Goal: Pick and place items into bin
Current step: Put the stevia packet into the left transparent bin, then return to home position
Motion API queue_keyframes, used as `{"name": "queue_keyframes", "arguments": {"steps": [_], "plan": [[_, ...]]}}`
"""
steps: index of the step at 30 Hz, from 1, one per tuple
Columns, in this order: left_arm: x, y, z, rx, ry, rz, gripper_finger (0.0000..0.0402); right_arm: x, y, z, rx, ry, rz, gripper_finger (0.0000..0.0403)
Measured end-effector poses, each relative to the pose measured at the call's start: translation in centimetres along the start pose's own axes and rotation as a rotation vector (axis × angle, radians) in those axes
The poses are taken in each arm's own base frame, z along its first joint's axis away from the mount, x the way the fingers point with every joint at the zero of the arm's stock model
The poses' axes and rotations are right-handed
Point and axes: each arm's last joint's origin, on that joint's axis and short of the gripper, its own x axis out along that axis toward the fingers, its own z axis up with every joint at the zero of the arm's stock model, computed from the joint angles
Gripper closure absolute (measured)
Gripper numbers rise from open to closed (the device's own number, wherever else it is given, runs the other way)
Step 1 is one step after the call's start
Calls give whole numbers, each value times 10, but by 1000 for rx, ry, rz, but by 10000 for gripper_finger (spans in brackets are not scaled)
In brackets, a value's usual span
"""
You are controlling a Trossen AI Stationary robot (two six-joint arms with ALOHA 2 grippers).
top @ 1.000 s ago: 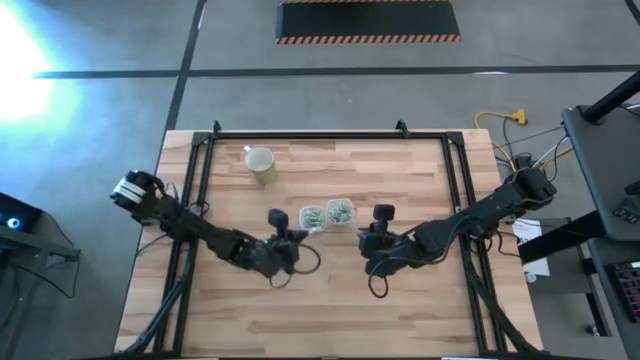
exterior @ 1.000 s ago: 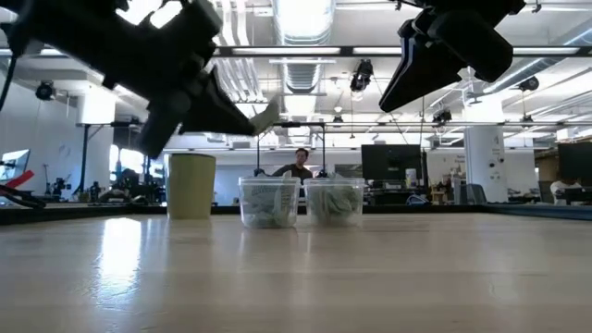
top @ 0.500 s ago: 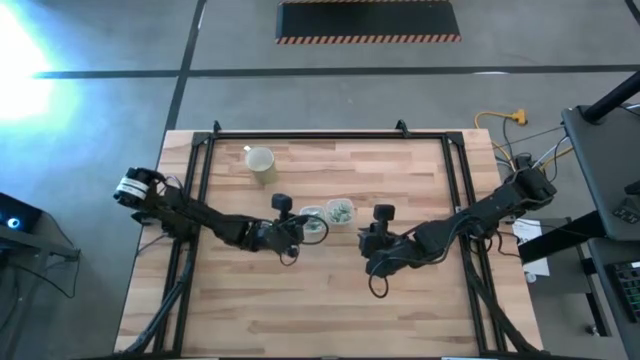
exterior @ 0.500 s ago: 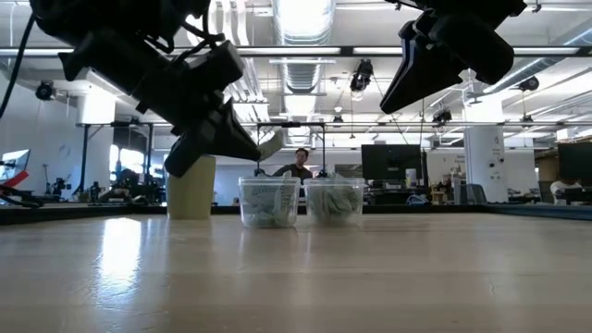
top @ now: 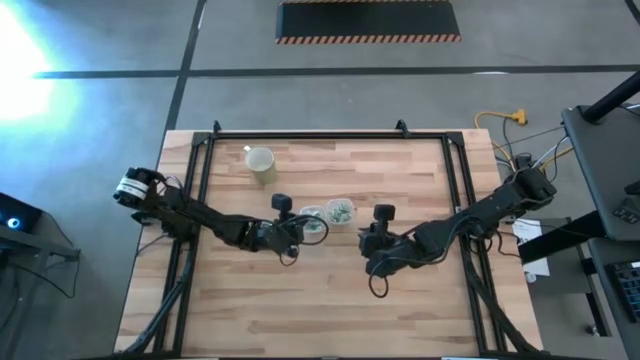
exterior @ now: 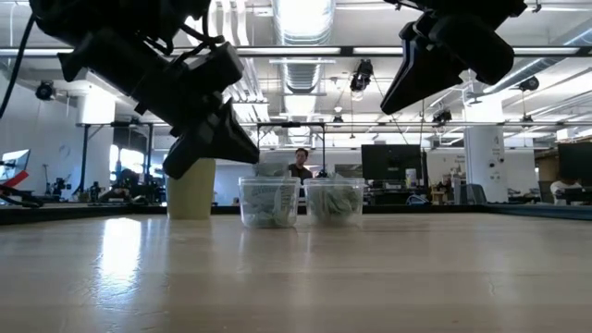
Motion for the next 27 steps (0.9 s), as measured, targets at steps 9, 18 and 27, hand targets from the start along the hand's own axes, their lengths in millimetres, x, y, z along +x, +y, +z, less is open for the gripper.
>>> {"name": "queue_keyframes", "arguments": {"steps": [9,18,27], "plan": [[0,0,0,1,3,3,254,0,0,-1,-1,2,0,343],[-16,10,25,45,-52,96,214,-2,2,9,31,-66,17,341],[-70,59,63,96,-178,322,214,-25,-11,35,-159,-163,6,343]]}}
